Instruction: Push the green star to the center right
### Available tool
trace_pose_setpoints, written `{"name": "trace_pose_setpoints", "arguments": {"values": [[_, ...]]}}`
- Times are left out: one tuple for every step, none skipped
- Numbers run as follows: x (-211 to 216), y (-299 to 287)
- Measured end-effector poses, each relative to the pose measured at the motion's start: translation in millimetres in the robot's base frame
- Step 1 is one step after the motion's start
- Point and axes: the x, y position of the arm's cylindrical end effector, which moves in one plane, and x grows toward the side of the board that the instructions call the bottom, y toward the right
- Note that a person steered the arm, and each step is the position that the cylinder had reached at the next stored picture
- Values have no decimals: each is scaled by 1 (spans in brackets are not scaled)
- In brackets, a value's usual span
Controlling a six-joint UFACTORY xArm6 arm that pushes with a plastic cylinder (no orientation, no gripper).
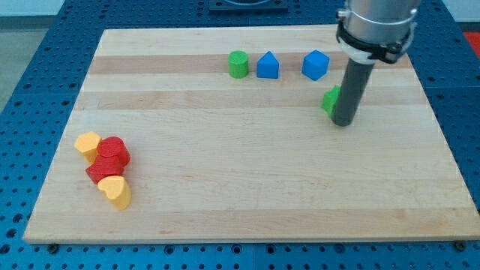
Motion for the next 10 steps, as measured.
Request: {"name": "trace_pose_setpoints", "arguments": {"values": [[-11, -5], [-11, -22], [-11, -57], [-18, -81], [-47, -77], [-48, -77], [-47, -58], [-55, -22], [-60, -16], [-58, -16]]}}
